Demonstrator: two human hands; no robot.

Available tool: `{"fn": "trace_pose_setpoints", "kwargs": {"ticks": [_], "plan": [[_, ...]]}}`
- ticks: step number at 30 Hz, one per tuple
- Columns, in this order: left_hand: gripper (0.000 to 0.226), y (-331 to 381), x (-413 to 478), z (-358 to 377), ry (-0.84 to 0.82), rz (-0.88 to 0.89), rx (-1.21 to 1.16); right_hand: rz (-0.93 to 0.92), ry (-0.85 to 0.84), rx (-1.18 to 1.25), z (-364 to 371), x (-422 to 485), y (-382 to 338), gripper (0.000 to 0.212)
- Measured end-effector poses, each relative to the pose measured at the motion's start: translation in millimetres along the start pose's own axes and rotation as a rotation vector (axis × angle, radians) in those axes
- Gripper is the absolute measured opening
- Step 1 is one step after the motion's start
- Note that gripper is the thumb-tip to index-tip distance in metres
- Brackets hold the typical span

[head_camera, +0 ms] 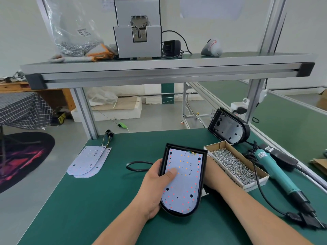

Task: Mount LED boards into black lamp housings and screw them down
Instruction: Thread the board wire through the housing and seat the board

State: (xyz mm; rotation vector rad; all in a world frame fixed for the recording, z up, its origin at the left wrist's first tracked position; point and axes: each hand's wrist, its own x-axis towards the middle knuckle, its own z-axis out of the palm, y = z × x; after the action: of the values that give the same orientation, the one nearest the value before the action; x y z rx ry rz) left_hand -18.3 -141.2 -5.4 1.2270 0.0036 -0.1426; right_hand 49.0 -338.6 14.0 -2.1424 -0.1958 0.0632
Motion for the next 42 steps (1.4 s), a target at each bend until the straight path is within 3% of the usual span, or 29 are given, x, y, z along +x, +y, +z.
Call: {"fn": "trace_pose_setpoints", "kwargs": {"ticks": [4, 8, 10, 14, 18, 21, 25, 27, 29, 32, 36, 42], "plan": [[0.024, -1, 2, 4, 0.041, -0.002, 0.023, -0.137, -0.029, 0.176, -6, -9, 0, 0.043], [0.022, -3, 5, 5, 0.107, 0.013, 0.073, 0.002, 0.111, 0.720, -7, -3, 4, 0.026], [0.017, -3, 6, 6, 0.170, 0.022, 0.103, -0.009, 0.108, 0.813, -12, -3, 3, 0.037], [0.015, -3, 9, 5, 0.276, 0.033, 0.134, -0.145, 0.032, 0.484, -9, -7, 5, 0.061], [0.017, 1, 8, 5, 0.258, -0.012, 0.156, -0.197, 0.031, 0.222, -5, -6, 3, 0.047], [0.039, 7, 7, 0, 0.237, -0.062, 0.178, -0.200, 0.004, 0.163, -4, -8, 2, 0.043], [0.034, 10, 8, -8, 0.306, -0.098, 0.168, -0.040, -0.277, -0.007, -24, -10, 10, 0.078], [0.020, 11, 7, -8, 0.332, -0.099, 0.205, -0.108, -0.429, -0.168, -39, -13, 12, 0.063], [0.018, 11, 7, -8, 0.341, -0.098, 0.273, -0.164, -0.490, -0.320, -45, -15, 10, 0.033], [0.017, 15, 4, -9, 0.323, -0.101, 0.355, -0.233, -0.428, -0.476, -40, -15, 4, 0.016], [0.019, 28, 0, -15, 0.234, -0.131, 0.508, -0.188, -0.098, -0.619, -35, -8, 8, 0.010], [0.065, 35, -8, -13, 0.203, -0.139, 0.848, -0.198, 0.008, -0.718, -21, -11, 10, 0.009]]}}
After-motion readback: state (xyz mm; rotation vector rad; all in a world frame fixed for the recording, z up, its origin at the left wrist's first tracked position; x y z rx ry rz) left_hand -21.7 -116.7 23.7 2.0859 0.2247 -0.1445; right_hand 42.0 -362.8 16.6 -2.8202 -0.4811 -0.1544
